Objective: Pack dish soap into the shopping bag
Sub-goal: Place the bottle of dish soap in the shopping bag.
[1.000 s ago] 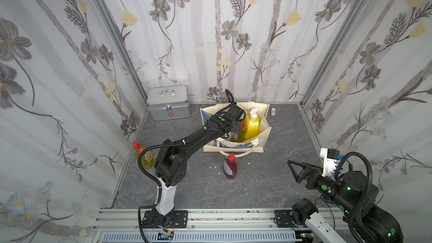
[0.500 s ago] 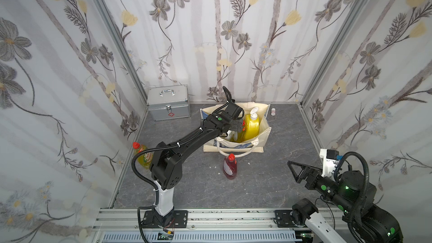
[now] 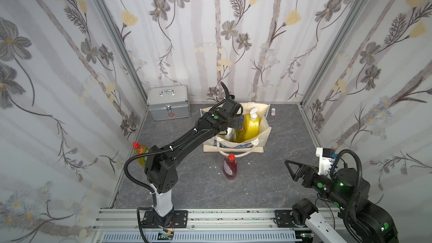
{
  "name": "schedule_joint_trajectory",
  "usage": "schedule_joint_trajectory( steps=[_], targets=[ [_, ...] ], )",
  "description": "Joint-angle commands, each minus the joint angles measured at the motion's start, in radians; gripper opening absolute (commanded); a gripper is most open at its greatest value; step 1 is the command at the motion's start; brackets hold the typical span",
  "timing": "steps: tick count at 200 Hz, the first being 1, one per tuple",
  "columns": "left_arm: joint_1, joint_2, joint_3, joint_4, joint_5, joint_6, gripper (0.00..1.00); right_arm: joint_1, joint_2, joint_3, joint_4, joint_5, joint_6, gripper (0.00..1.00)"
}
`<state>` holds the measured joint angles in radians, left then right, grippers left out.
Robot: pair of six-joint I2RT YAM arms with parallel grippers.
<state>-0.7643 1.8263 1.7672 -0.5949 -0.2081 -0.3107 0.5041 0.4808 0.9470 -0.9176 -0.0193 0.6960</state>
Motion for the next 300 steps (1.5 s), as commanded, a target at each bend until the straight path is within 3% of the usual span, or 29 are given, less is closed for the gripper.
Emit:
schedule_joint_trajectory(
  steps=[1,67,131,178,224,300],
  targets=[
    [0.000,-0.033,0.004,-0.003,0.040,-0.016,1.00,0.000,0.014,-0.012,0.091,-0.031,-0.001,1.00],
    [0.011,-0.148,0.004,-0.066,0.025,0.017,1.00,0.001,0.091,-0.025,0.200,-0.081,-0.058,1.00],
    [0.101,-0.372,-0.145,-0.082,-0.038,0.037,1.00,0.001,0.182,-0.051,0.326,-0.161,-0.095,1.00],
    [0.230,-0.558,-0.292,-0.121,-0.041,0.028,1.00,0.001,0.265,-0.060,0.413,-0.225,-0.114,1.00],
    [0.415,-0.732,-0.436,-0.170,0.011,-0.008,1.00,0.003,0.341,-0.063,0.490,-0.277,-0.114,1.00],
    [0.668,-0.804,-0.521,-0.315,0.006,-0.042,1.00,0.010,0.401,-0.065,0.579,-0.372,-0.135,1.00]
  ],
)
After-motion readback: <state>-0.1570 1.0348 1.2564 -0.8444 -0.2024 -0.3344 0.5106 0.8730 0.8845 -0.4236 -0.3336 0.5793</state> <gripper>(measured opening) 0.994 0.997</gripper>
